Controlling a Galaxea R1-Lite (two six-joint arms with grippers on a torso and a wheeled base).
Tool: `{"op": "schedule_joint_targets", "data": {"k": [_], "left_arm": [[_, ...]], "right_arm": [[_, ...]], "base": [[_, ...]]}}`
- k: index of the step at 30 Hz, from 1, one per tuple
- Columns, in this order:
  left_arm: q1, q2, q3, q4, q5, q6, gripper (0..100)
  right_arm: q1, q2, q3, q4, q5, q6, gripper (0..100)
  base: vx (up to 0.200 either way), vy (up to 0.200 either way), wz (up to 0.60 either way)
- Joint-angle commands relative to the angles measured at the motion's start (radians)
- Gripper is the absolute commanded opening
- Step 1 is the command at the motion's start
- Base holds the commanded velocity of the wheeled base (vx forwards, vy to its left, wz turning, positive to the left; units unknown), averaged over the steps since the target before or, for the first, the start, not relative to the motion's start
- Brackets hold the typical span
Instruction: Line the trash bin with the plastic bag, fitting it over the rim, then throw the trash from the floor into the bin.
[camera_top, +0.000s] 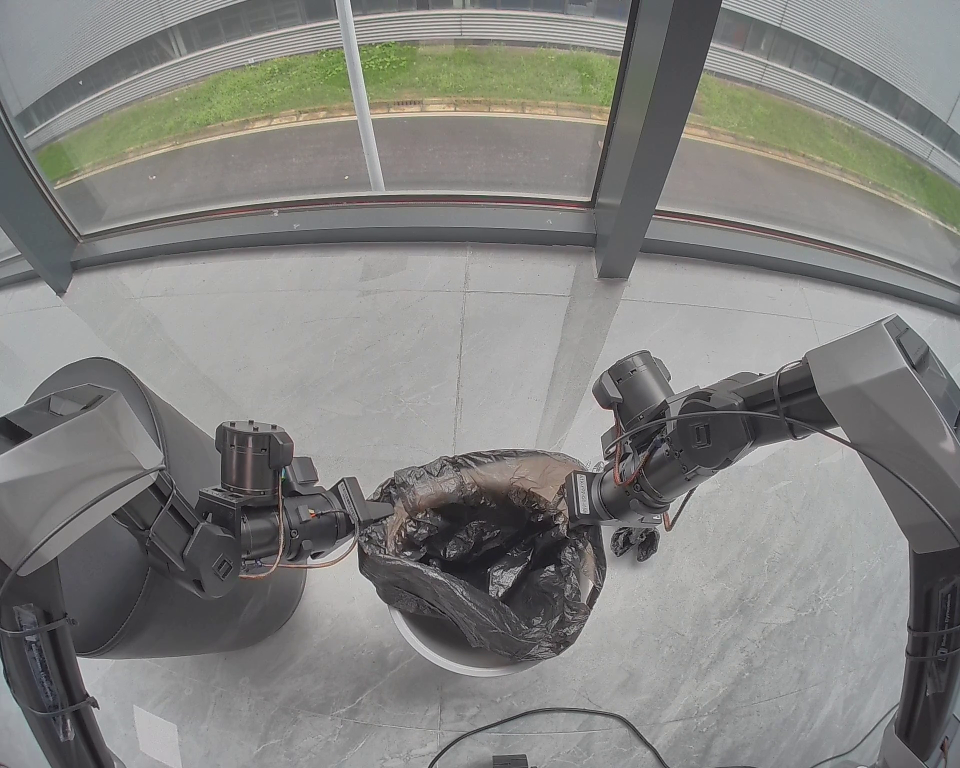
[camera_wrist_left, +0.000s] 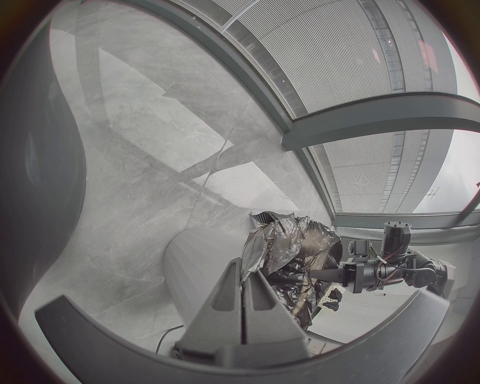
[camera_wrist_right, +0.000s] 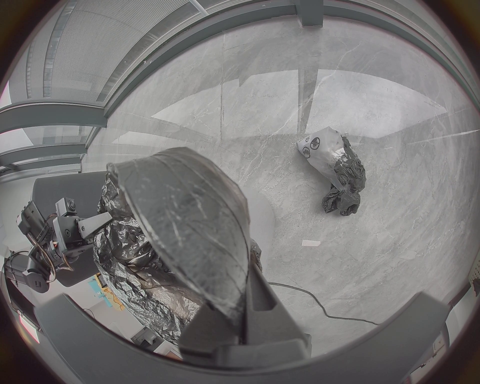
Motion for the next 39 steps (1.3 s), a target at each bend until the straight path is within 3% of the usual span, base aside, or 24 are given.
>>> {"op": "schedule_joint_targets", "data": {"k": [1, 18, 19, 35, 39], "left_arm": [[0.0, 0.007, 0.069, 0.0, -0.004, 0.005, 0], [-0.005, 0.007, 0.103, -0.001, -0.007, 0.008, 0], [-0.005, 0.007, 0.103, -0.001, -0.007, 0.008, 0], [-0.015, -0.017, 0.113, -0.003, -0.007, 0.006, 0], [-0.015, -0.017, 0.127, -0.003, -0.007, 0.006, 0]], "right_arm": [[-0.002, 0.0, 0.02, 0.0, 0.001, 0.0, 0], [-0.01, 0.002, 0.039, -0.004, 0.003, 0.002, 0], [-0.01, 0.0, 0.039, -0.004, 0.003, 0.002, 100], [-0.002, -0.13, 0.061, -0.003, 0.0, 0.009, 100], [0.042, -0.186, 0.118, -0.003, 0.006, 0.008, 100]], "base": [[0.0, 0.0, 0.0], [0.0, 0.0, 0.0], [0.0, 0.0, 0.0], [0.0, 0.0, 0.0], [0.0, 0.0, 0.0]]}}
